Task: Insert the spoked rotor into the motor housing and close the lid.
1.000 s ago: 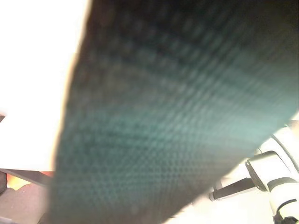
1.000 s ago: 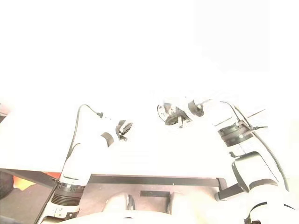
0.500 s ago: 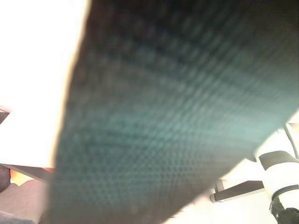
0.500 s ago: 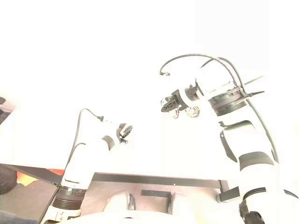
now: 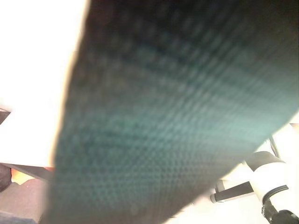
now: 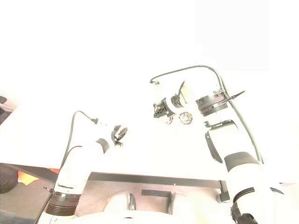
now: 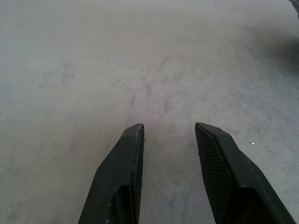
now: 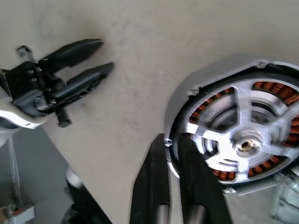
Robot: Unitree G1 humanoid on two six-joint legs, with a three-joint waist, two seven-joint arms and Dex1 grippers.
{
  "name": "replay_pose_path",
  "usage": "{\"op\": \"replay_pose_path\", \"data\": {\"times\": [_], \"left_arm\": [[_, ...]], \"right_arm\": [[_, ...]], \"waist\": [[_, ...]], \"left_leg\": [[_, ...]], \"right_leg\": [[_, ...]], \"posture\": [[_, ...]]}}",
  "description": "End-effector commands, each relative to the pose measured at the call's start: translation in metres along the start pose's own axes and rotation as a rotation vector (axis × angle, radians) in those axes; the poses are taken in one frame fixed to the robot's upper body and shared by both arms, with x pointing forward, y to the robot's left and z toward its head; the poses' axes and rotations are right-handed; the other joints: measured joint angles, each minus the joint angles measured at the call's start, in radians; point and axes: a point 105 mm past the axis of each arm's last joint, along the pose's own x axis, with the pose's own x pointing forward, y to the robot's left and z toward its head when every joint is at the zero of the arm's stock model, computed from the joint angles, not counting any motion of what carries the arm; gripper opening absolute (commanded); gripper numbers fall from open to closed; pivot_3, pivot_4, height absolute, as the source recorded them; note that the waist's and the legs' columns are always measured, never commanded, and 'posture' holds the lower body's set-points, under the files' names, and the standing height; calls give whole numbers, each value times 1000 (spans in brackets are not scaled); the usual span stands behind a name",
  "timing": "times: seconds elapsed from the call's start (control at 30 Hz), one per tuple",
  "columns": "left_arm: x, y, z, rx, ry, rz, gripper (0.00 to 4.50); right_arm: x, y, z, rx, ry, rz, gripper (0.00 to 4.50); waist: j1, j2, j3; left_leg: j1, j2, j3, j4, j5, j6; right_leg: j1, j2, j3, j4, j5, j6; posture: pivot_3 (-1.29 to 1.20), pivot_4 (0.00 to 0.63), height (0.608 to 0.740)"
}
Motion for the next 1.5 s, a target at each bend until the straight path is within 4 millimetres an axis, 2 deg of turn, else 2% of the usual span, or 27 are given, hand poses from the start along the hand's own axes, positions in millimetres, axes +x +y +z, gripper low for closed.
{"op": "replay_pose_path", "data": {"times": [0.03,0.07,0.27,0.43,0.5,0.53,0.67,0.77,0.83,0.9,0.93,1.03,1.13,1.2,1.3,1.4,1.47,1.5], "left_arm": [[-2,1,12,18,-37,4,1835],[-2,0,12,18,-38,4,1835],[1,-1,12,20,-38,-1,1835],[2,0,11,23,-34,-5,1835],[4,0,12,25,-35,-8,1835],[5,0,13,26,-36,-10,1835],[10,-2,17,33,-41,-35,1835],[15,-3,31,22,-78,-66,1835],[18,-2,46,-20,-114,-90,1835],[19,-2,57,-47,-140,-116,1835],[19,-3,66,-63,-150,-154,1835],[19,-4,92,-69,-168,-246,1835],[21,1,106,-38,-167,-277,1835],[26,4,108,-23,-156,-277,1835],[32,-1,103,-7,-133,-294,1835],[35,-14,97,0,-113,-335,1835],[36,-19,97,-15,-117,-348,1835],[37,-20,97,-17,-118,-348,1835]], "right_arm": [[-2,5,8,14,-46,3,19],[0,5,7,27,-45,5,19],[9,-3,4,89,-55,-40,1922],[-5,3,17,74,-102,-22,3668],[-17,16,30,49,-144,27,4333],[-25,24,38,32,-172,57,4468],[-65,48,69,-40,-326,118,4468],[-100,55,89,-163,-529,122,4468],[-115,42,93,-399,-667,3,4468],[-116,23,87,-543,-688,-127,4468],[-118,3,81,-549,-694,-197,4468],[-126,-46,52,-480,-685,-293,3838],[-130,-94,15,-535,-586,-523,2789],[-129,-112,-7,-572,-508,-599,2093],[-130,-125,-30,-571,-451,-645,1029],[-121,-124,-49,-562,-391,-603,43],[-104,-120,-63,-582,-330,-564,43],[-94,-111,-68,-589,-318,-516,43]], "waist": [[0,0,0],[0,0,0],[0,0,0],[1,0,0],[1,0,0],[0,0,0],[-1,1,1],[11,0,1],[27,-1,1],[42,-4,0],[45,-4,0],[52,-5,0],[54,-4,0],[53,-3,-1],[42,-2,-1],[32,-2,-1],[30,-2,-1],[30,-2,-1]], "left_leg": [[0,0,0,0,0,0],[0,0,0,0,0,0],[0,0,0,0,2,-3],[1,0,0,-1,2,-4],[2,0,0,-1,2,-4],[2,0,0,-1,2,-4],[2,0,0,-1,2,-4],[1,0,0,-2,2,-4],[0,0,0,-2,2,-4],[0,-1,-1,-2,2,-4],[0,-1,0,-2,2,-4],[0,-1,0,-2,2,-4],[-1,-1,0,-1,3,-4],[-1,-2,0,-1,3,-4],[-2,-1,0,-2,2,-3],[-1,-1,0,-2,2,-3],[-1,-1,0,-2,3,-2],[-1,-1,0,-2,3,-2]], "right_leg": [[0,0,0,0,0,0],[0,0,0,0,0,0],[1,0,0,1,0,0],[1,0,0,1,0,0],[1,0,0,1,0,0],[1,0,0,1,0,0],[0,0,0,1,0,0],[0,1,0,0,0,1],[1,1,0,-1,0,1],[1,0,0,-2,0,1],[2,0,0,-2,0,2],[2,0,1,0,1,1],[1,0,1,1,1,1],[1,0,2,1,1,1],[1,1,2,0,1,1],[1,1,2,0,0,1],[1,1,2,0,0,1],[2,1,2,0,0,1]], "posture": [[0,0,740],[0,0,740],[0,0,740],[0,0,740],[0,0,740],[0,0,740],[0,0,740],[0,0,740],[0,0,740],[0,0,740],[0,0,740],[0,0,740],[0,0,740],[0,0,740],[0,0,740],[0,0,740],[0,0,740],[0,0,740]]}}
